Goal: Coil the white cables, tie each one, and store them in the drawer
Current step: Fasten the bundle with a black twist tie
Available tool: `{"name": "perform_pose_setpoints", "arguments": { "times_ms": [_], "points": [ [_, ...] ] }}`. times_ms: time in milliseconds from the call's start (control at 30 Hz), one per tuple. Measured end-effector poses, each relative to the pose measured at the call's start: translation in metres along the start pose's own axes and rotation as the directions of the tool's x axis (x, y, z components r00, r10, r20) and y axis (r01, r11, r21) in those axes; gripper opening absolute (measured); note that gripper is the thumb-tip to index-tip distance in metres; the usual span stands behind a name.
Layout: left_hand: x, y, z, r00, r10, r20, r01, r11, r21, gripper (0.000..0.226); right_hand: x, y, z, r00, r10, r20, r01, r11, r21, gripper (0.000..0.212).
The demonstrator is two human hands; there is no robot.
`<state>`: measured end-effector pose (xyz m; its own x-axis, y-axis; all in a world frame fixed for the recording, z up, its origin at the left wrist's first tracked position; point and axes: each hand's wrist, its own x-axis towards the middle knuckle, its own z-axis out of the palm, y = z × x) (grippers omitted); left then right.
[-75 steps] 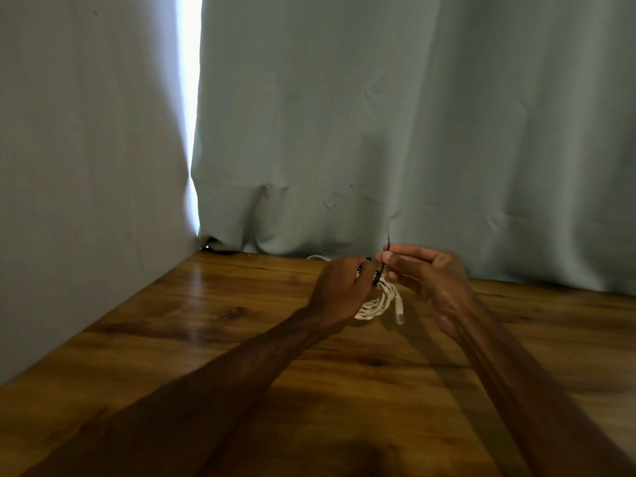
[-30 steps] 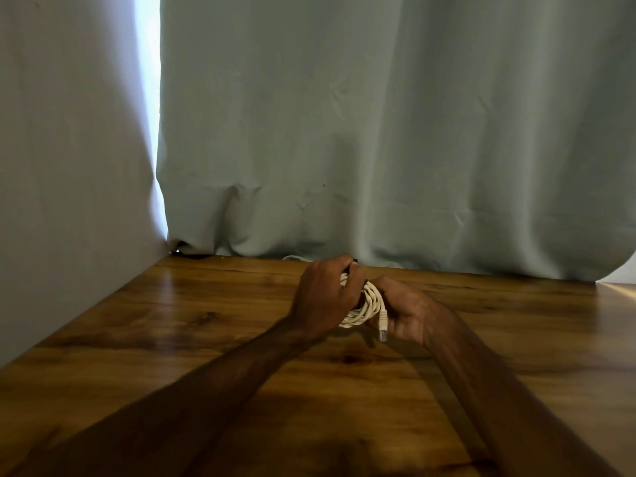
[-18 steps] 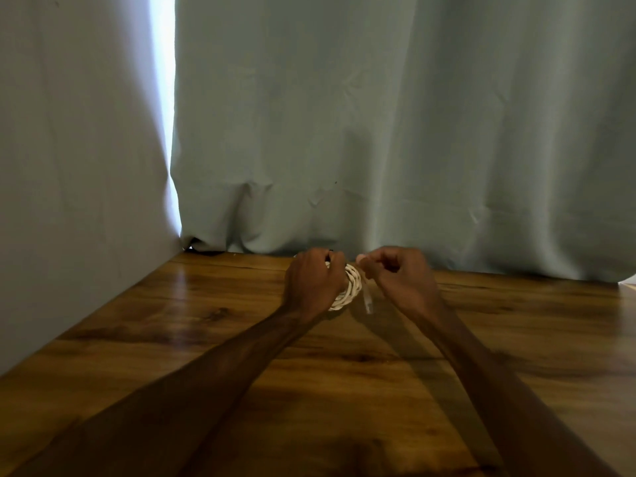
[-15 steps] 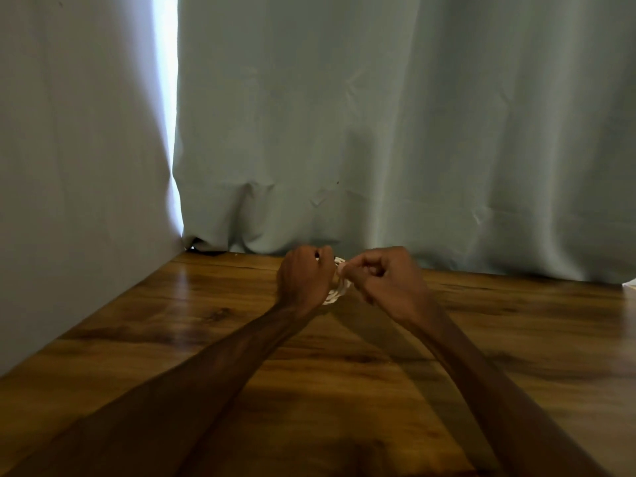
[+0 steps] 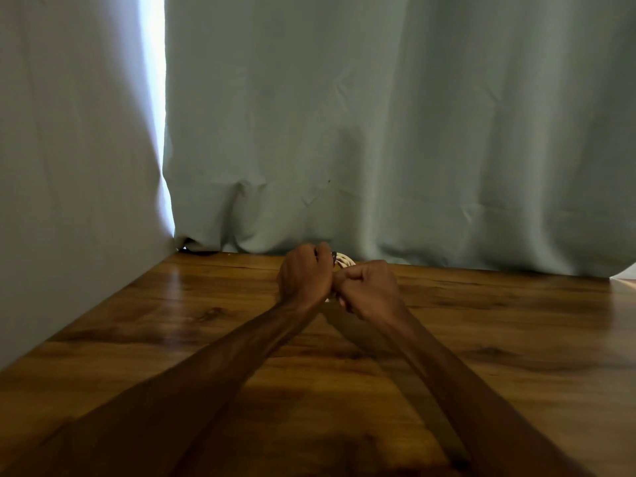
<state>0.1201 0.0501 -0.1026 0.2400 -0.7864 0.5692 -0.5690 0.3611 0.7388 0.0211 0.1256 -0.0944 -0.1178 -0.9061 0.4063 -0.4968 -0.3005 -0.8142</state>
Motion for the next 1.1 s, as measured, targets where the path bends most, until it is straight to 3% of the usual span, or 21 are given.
{"name": "perform_pose_setpoints", "arguments": {
  "times_ms": [100,233,433,567,700,867,1100],
  "points": [
    [0.007,-0.006,-0.005,1.0,0.011,-0.01,-0.011,1.0,-0.006,0.043,0.006,-0.006,-0.011,0.999,0.041,-0.014,-0.04,0.997,0.068,0.015],
    [0.007,-0.011,-0.004,1.0,0.005,-0.008,-0.005,1.0,0.022,0.043,0.01,-0.004,-0.011,0.954,-0.254,-0.157,0.197,0.93,-0.31,0.024],
    [-0.003,-0.004,-0.002,1.0,0.025,0.007,-0.025,0.999,0.025,0.042,0.009,-0.001,-0.01,0.882,-0.419,-0.214,0.384,0.904,-0.188,0.013],
    [-0.003,-0.005,-0.005,0.989,0.06,0.138,-0.053,0.997,-0.051,0.042,0.01,0.001,-0.016,0.95,-0.257,-0.178,0.28,0.952,0.121,0.012],
    [-0.011,-0.003,-0.003,0.97,0.105,0.22,-0.055,0.974,-0.221,0.041,0.013,0.005,-0.026,0.988,-0.131,-0.082,0.15,0.937,0.317,0.012],
    [-0.011,-0.006,0.002,0.972,0.137,0.193,-0.069,0.944,-0.322,0.033,0.018,0.011,-0.031,0.996,-0.012,-0.091,0.051,0.899,0.436,0.024],
    [-0.01,-0.005,0.0,0.953,0.216,0.212,-0.1,0.885,-0.454,0.029,0.02,0.01,-0.034,0.991,0.05,-0.125,0.018,0.87,0.493,0.02]
  ]
}}
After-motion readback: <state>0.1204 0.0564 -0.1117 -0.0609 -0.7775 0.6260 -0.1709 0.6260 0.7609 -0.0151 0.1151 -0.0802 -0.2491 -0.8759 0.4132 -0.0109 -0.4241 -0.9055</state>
